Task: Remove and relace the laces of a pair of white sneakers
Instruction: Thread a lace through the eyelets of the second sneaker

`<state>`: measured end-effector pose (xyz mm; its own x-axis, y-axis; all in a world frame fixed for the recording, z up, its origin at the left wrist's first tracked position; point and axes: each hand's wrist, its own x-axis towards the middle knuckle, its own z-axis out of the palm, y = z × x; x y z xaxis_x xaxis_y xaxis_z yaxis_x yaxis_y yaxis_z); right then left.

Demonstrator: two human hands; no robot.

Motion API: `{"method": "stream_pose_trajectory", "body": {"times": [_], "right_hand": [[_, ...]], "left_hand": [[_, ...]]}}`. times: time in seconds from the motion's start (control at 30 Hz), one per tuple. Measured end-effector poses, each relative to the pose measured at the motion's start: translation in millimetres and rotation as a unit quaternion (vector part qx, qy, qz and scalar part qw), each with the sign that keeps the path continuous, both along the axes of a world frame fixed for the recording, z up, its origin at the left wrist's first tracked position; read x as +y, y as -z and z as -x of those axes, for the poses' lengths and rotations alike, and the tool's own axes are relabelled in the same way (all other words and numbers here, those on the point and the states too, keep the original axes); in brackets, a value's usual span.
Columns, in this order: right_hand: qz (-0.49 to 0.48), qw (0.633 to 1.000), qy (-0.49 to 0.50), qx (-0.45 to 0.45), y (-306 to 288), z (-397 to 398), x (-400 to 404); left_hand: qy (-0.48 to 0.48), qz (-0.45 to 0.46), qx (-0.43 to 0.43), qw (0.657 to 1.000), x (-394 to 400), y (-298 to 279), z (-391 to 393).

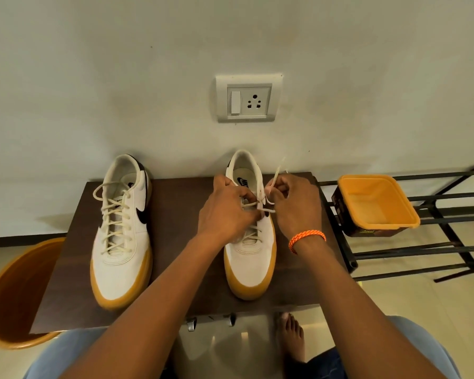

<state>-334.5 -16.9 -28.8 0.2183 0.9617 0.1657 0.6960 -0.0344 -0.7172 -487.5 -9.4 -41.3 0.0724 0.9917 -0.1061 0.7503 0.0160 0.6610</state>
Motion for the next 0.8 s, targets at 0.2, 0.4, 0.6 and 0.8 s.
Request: {"method": "stream_pose_trajectory", "body": {"times": [0.2, 0.4, 0.6, 0.8], "right_hand": [[-0.084, 0.991, 0.054, 0.09, -11, -2, 3], [0.07, 0.995, -0.017, 0.065, 10, 1, -1], [0.007, 1.0, 0.023, 0.021, 4, -4, 3], [-0.055, 0.99, 0.071, 0.106, -9, -10, 9]], "left_hand": [[0.001, -0.003, 0.013, 1.0, -1, -2, 2], [0.005, -0.019, 0.035, 0.999, -3, -3, 3], [0.002, -0.028, 0.073, 0.997, -3, -6, 3], [0.006, -0.042, 0.088, 0.995, -4, -6, 6]]}}
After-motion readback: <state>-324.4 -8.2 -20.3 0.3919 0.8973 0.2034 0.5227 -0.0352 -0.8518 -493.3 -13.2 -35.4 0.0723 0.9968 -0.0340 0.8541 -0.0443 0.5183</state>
